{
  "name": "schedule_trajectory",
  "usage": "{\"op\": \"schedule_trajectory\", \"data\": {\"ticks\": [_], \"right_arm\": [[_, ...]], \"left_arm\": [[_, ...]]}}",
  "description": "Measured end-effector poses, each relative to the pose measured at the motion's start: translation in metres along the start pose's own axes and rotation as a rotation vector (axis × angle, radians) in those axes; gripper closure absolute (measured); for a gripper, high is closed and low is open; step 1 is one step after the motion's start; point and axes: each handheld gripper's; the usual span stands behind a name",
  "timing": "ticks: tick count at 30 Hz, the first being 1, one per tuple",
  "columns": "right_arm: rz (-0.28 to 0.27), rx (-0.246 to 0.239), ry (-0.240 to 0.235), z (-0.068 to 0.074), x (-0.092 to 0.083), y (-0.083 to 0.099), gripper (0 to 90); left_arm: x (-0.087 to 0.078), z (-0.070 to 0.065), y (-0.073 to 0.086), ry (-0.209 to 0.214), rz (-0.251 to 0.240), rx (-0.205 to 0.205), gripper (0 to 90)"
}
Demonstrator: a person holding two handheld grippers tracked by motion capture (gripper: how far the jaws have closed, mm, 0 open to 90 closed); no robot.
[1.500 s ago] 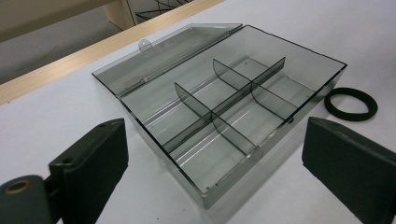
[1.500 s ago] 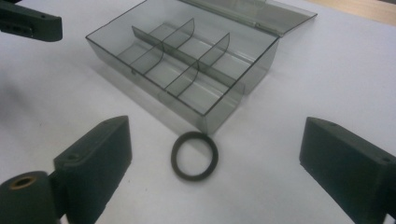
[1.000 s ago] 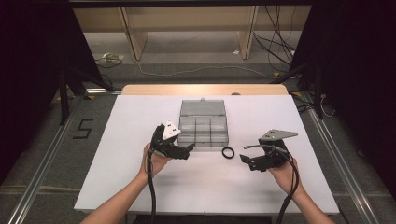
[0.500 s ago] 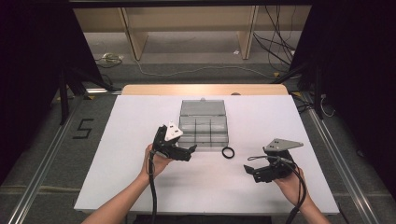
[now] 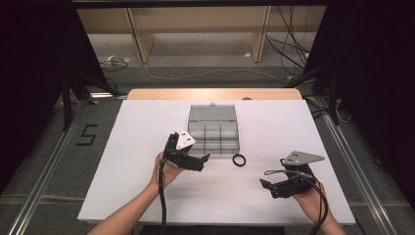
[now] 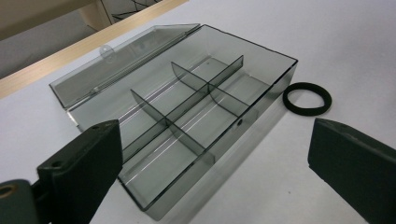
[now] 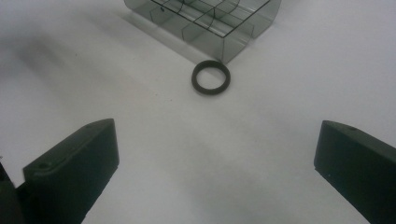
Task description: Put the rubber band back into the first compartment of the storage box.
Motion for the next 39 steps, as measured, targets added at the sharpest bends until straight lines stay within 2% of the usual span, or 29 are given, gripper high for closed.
{"op": "schedule_trajectory", "data": {"ticks": [13,25,35,39], "right_arm": [[0.007,-0.005,-0.003,0.004,-0.007,0.007,0.8],[0.025,-0.016,-0.003,0.004,-0.005,0.009,0.8],[0.023,-0.014,-0.009,0.005,-0.006,0.009,0.8],[0.023,-0.019,-0.010,0.005,-0.006,0.009,0.8]], "left_arm": [[0.012,-0.018,-0.005,0.049,0.001,0.039,2.4],[0.028,-0.032,-0.012,0.093,0.008,0.073,0.0],[0.048,-0.047,-0.013,0.124,0.039,0.130,0.0],[0.058,-0.055,-0.014,0.153,0.063,0.174,2.0]]}}
Point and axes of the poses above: each handheld gripper's, and its own axes: x roughly forward along the jaws, y roughly out of its underside, z roughly to its left, and after that the axes turned 9 degrees about y, right-handed
